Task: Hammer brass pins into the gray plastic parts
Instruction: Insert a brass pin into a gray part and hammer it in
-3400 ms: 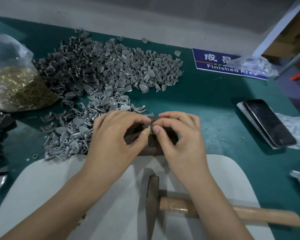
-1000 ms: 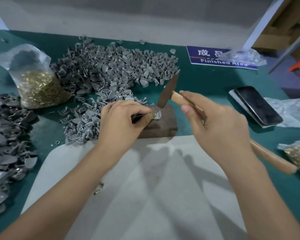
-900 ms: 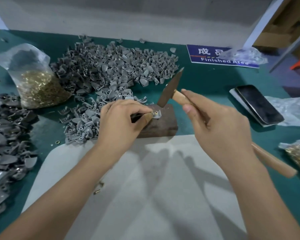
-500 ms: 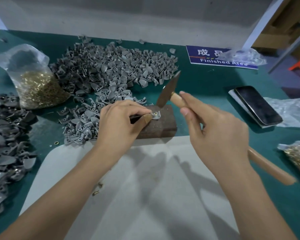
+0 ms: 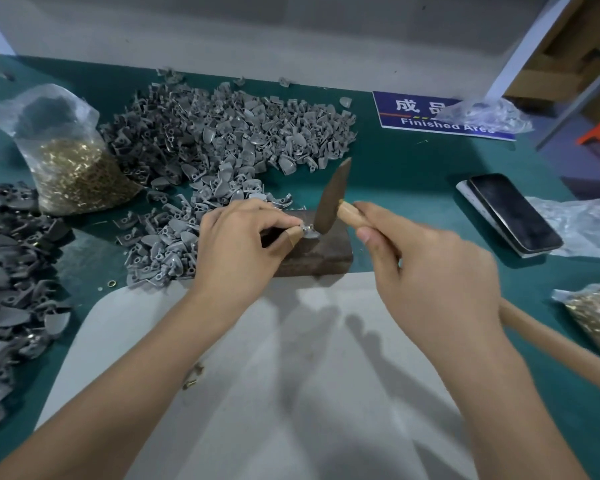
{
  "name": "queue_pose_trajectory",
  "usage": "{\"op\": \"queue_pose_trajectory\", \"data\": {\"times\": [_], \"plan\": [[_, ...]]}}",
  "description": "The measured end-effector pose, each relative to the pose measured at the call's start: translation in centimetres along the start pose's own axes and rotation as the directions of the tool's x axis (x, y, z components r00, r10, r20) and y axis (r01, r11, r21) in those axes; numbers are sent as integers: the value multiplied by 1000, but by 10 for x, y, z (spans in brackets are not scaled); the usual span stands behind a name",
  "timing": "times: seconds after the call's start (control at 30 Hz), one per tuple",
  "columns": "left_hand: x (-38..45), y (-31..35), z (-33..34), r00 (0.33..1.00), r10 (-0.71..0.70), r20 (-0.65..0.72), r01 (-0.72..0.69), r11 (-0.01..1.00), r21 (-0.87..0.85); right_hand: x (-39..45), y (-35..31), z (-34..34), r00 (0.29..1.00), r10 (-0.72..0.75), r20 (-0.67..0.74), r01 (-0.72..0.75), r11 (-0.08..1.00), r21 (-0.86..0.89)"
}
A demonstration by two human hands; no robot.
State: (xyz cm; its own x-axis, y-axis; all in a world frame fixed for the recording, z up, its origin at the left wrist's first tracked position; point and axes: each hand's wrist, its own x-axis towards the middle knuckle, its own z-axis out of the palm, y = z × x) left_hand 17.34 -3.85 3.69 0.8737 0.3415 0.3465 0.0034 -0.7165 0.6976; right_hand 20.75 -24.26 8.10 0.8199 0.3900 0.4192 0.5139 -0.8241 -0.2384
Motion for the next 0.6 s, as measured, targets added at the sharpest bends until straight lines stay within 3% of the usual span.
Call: {"op": "queue_pose_trajectory", "data": {"times": [0.1, 0.23, 0.37, 0.5, 0.6], "plan": [[0, 0, -1, 1000, 14, 1, -14, 1000, 3, 0, -1, 0, 991, 64, -114, -57, 997, 57], [-1, 2, 0, 1000, -1, -3, 1, 1000, 5, 0, -2, 5, 997, 16, 75, -16, 1000, -4], [0, 1, -1, 1000, 20, 4, -20, 1000, 15, -2, 0, 5, 986, 77, -148, -68, 996, 64], [0, 2, -1, 1000, 16, 6, -16, 1000, 17, -4, -2, 11, 998, 22, -60, -20, 999, 48], [0, 1, -2, 1000, 24, 19, -24, 1000, 16, -3, -2, 11, 982, 87, -168, -72, 993, 91]]}}
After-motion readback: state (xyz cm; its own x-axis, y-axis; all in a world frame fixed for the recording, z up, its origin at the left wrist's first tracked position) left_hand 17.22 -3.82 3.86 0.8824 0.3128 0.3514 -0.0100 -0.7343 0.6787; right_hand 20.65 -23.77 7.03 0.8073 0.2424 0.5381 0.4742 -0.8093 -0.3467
